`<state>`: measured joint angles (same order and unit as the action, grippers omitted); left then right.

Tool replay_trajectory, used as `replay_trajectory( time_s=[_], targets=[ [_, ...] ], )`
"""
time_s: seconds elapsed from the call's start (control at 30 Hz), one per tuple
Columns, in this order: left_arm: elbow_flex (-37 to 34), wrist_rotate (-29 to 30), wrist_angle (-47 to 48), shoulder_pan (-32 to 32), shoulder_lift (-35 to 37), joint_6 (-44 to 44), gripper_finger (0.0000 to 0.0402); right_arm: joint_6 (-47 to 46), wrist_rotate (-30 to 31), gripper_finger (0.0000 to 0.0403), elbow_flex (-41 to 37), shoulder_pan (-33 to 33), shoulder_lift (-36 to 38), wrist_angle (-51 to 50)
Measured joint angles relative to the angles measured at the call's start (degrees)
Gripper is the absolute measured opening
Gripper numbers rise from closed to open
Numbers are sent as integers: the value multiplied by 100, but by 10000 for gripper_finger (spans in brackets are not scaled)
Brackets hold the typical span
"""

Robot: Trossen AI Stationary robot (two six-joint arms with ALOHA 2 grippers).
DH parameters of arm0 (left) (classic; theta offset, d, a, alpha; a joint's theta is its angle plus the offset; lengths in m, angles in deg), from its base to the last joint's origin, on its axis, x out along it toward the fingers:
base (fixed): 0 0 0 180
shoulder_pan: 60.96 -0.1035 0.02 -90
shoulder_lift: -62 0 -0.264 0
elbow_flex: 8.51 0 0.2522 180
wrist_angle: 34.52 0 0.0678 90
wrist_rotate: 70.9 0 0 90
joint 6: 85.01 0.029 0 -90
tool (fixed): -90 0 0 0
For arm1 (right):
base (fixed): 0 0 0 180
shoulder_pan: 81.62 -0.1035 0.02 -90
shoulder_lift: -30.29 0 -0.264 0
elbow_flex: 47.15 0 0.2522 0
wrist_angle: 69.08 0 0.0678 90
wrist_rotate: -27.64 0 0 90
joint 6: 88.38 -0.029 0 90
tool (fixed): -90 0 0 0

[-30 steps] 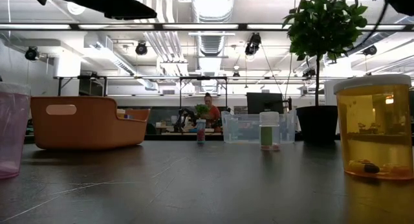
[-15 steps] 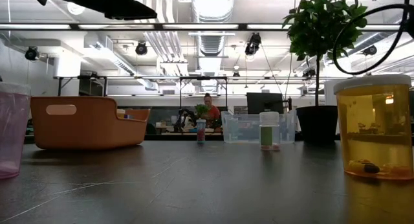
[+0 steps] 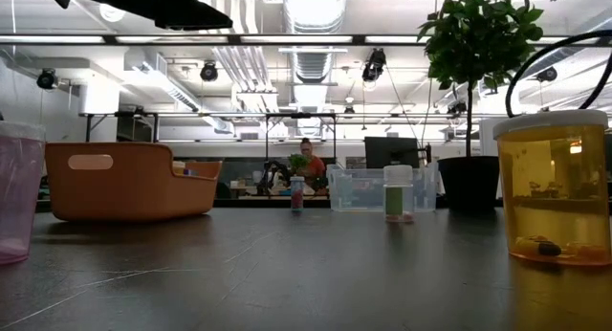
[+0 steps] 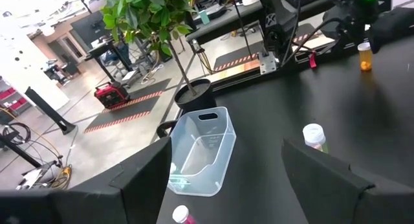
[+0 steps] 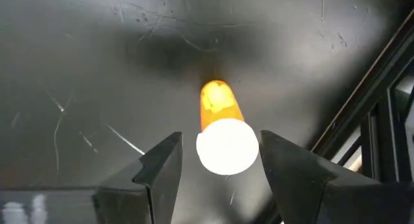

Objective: Pick and place medicine bottles into bin by pill shape (circle, oval)
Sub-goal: Put the small orange tablet pill bottle into the transparent bin

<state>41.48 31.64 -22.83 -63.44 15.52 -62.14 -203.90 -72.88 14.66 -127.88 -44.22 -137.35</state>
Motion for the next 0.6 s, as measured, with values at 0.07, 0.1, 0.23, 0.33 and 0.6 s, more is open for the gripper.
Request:
replay_trajectory(
  time_s=[0.07,0.1,0.23,0.33,0.6],
  targets=[
    [0,0,2,0,0,0,274,1,0,198,0,0,-45,2],
    [0,0,2,0,0,0,274,3,0,197,-1,0,-66,2],
    [0,0,2,0,0,0,274,7,2,176,-4,0,-97,0],
    [0,0,0,0,0,0,274,4,4,150,-7,2,-97,-1],
    [0,0,2,0,0,0,274,4,4,107,-7,2,-97,1]
  ],
)
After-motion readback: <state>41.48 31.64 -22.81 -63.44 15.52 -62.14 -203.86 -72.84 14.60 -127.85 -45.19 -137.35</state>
